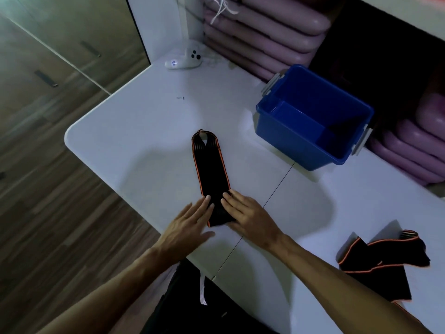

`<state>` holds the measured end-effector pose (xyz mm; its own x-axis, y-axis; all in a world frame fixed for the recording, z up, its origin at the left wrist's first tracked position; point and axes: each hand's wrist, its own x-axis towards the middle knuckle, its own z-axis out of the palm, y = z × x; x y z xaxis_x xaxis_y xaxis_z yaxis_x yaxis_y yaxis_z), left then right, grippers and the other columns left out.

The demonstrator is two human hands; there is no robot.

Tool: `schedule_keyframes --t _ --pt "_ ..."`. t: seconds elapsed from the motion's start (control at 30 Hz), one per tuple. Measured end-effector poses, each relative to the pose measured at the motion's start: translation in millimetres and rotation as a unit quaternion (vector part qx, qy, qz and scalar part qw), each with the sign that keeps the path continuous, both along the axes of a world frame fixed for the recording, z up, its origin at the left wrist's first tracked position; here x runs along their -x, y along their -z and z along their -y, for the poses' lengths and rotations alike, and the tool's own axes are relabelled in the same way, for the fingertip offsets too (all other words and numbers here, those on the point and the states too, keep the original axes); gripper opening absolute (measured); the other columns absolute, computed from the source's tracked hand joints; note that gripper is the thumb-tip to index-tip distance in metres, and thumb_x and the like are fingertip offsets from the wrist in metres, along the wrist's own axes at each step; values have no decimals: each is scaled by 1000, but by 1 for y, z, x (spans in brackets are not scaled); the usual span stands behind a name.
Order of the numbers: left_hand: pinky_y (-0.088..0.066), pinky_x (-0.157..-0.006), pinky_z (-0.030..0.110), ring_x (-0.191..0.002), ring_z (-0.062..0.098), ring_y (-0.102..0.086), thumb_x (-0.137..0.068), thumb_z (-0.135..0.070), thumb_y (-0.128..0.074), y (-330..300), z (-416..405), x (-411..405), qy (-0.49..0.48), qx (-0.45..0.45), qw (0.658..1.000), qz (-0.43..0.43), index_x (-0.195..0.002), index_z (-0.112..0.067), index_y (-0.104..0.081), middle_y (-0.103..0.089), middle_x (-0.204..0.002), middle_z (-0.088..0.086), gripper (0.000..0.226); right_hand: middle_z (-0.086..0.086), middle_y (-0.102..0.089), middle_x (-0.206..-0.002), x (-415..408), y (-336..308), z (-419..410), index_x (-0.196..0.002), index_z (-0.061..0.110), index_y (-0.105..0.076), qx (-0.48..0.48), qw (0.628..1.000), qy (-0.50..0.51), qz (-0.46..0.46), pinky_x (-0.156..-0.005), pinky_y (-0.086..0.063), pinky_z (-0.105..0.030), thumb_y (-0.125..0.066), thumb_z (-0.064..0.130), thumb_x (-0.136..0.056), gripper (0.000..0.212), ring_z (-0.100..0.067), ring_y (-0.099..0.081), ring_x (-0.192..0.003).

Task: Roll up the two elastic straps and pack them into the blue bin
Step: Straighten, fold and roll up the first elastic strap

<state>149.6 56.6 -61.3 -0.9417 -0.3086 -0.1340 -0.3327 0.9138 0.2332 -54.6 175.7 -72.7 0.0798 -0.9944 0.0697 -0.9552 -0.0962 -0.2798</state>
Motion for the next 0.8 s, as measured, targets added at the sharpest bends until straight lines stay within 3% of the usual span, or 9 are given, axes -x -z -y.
schedule_keyframes --t 0.07,0.13,0.2,0.27,0.43,0.53,0.63,0.73,0.8 --pt "-32 -112 41 -137 29 -35 -99 -41 -30 6 -6 3 -15 17 999 -47 -139 0 -41 -34 -149 18 59 -18 -52 -142 -5 5 -4 -136 -1 -52 20 1000 2 -23 -105 -45 -43 -72 19 -86 57 -31 -46 -135" --pt "-29 -111 41 -135 31 -39 -101 -30 -32 12 -11 3 -24 21 996 -85 -136 3 -45 -39 -146 21 50 -20 -54 -139 -10 11 -7 -134 -3 -53 38 999 4 -32 -103 -47 -44 -60 16 -93 47 -32 -50 -131" --pt "-37 -108 42 -133 33 -41 -93 -20 -50 14 -16 5 -43 18 993 -109 -131 7 -50 -42 -143 24 46 -19 -56 -137 -14 12 -9 -132 -2 -56 47 998 13 -37 -100 -49 -44 -49 17 -95 42 -31 -53 -129" --pt "-46 -101 47 -130 38 -44 -79 -7 -65 11 -21 13 -88 -18 989 -121 -121 10 -56 -47 -138 28 47 -18 -56 -138 -16 10 -9 -132 -1 -57 41 998 27 -27 -99 -50 -45 -56 17 -93 43 -32 -51 -131" --pt "-47 -98 52 -127 45 -45 -63 8 -67 5 -24 27 -113 -51 986 -115 -102 4 -54 -57 -122 29 41 -22 -24 -158 -11 -8 -2 -124 6 -54 -42 994 53 87 -117 -26 -38 -51 35 -98 39 -32 -18 -148" --pt "-51 -92 50 -123 44 -49 -64 4 -69 1 -22 32 -119 -50 987 -96 -104 -6 -44 -58 -121 26 49 -23 -38 -151 -10 -12 1 -112 5 -56 -49 991 62 110 -107 -43 -45 -63 19 -92 26 -34 -37 -140" --pt "-52 -91 50 -119 44 -52 -62 6 -71 -1 -24 35 -112 -34 989 -93 -109 -8 -42 -58 -117 24 57 -24 -48 -143 -15 -6 -2 -121 4 -53 -21 994 54 91 -101 -49 -44 -67 8 -85 39 -37 -45 -134" --pt "-45 -100 52 -130 44 -43 -69 9 -68 6 -27 28 -106 -39 990 -81 -125 -4 -39 -53 -130 27 64 -20 -46 -146 -14 2 -8 -142 6 -41 -4 996 51 67 -105 -44 -39 -72 6 -83 66 -33 -45 -135" --pt "-43 -102 52 -134 41 -37 -73 10 -67 10 -28 20 -95 -46 991 -81 -132 -3 -35 -47 -138 27 68 -19 -47 -147 -13 2 -10 -145 5 -40 5 999 46 20 -104 -46 -39 -71 7 -83 69 -32 -46 -135"
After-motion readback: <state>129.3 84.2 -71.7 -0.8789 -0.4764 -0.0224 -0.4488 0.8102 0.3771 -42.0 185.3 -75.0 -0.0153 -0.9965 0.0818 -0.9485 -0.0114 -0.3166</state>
